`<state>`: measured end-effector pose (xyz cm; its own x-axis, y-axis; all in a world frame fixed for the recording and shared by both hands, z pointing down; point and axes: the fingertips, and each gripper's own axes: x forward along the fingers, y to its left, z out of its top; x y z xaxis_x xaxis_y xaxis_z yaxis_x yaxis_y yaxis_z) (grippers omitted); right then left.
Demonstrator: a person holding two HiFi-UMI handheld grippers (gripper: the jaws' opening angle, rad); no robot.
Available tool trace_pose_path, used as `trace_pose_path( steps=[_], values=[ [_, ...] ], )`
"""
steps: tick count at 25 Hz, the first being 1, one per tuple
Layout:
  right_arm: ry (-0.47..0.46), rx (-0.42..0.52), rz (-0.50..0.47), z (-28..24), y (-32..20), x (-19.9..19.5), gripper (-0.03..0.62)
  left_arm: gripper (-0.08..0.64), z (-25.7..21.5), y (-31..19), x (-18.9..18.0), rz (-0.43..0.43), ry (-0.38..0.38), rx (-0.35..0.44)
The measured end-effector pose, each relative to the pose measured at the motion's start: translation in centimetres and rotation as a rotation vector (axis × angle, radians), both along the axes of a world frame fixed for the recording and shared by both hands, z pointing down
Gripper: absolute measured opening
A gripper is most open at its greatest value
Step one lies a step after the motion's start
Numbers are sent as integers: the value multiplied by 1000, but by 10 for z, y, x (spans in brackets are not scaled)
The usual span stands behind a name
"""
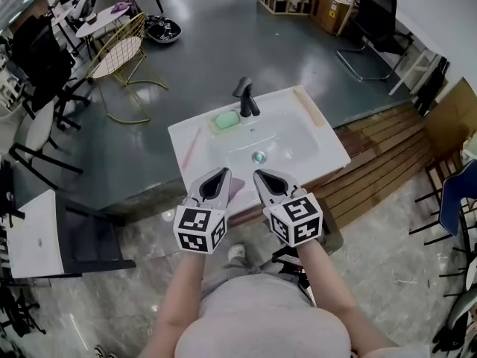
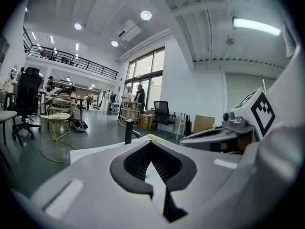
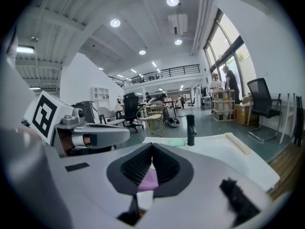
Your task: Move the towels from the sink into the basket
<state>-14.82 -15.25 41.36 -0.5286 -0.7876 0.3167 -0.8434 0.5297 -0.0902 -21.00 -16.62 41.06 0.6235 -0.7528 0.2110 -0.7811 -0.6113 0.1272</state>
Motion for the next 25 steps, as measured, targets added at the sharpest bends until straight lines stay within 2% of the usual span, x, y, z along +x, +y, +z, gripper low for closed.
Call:
trace_pose_path(
  steps=[8, 16, 17, 19, 25],
  values=[
    [57, 4, -100, 13, -9, -47, 18, 5, 5, -6, -49, -99, 3, -10],
    [37, -31, -181, 26, -15, -84, 20, 5, 13, -8, -88, -182, 11, -24],
    [30, -44, -192, 28, -15, -88, 29, 5, 13, -8, -92, -191, 11, -25],
    [18, -77, -214, 34, -15, -96, 124, 5, 14, -7, -98, -206, 12, -29],
    [38, -198, -279, 60, -16, -120, 208, 5, 18, -9, -113, -235, 13, -38]
  ],
)
